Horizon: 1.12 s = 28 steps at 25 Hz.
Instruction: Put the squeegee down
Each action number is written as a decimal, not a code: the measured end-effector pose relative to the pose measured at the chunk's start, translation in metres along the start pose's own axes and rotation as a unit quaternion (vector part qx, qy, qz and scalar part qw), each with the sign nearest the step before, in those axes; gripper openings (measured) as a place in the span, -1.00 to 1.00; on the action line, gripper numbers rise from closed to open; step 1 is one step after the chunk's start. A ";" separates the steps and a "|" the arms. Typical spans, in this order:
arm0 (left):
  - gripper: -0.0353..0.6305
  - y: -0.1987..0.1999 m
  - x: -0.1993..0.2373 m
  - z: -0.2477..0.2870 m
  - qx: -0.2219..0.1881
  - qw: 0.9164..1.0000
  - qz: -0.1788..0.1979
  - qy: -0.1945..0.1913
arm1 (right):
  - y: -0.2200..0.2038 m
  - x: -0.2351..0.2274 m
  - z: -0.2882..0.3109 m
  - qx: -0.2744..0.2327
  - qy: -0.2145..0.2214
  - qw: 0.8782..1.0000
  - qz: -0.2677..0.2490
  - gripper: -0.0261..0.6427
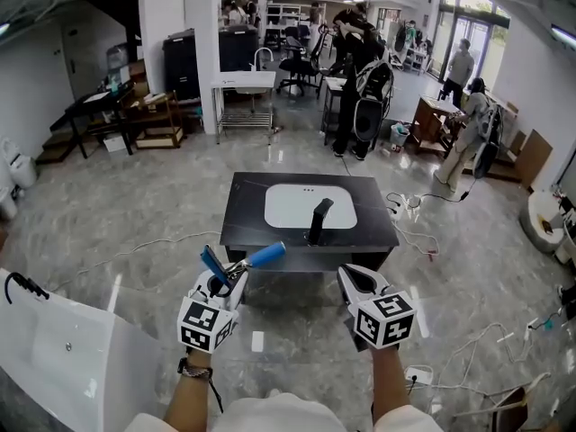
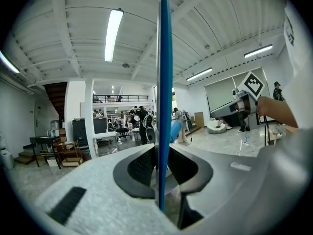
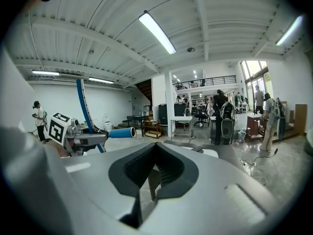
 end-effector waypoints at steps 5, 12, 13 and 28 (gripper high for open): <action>-0.67 -0.006 0.021 0.017 0.008 1.000 -0.005 -0.007 | -0.002 -0.004 0.024 0.011 -0.004 1.000 0.009 -0.90; -0.67 -0.017 0.043 0.032 0.014 1.000 -0.019 -0.007 | -0.005 -0.010 0.048 0.019 -0.007 1.000 0.013 -0.90; -0.67 -0.018 0.047 0.035 0.016 1.000 -0.020 -0.008 | -0.003 -0.011 0.053 0.018 -0.009 1.000 0.016 -0.90; -0.67 -0.028 0.121 0.121 0.024 0.999 -0.028 0.015 | 0.016 -0.062 0.162 0.012 0.012 1.000 0.006 -0.90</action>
Point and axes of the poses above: the fingertips, and each gripper's own axes: z forward along the fingers, x to its left, y out of its top, the point moved 5 cm from there along -z, backward along the fingers, and after that the axes turned 5 degrees about -y, right-handed, at the moved point
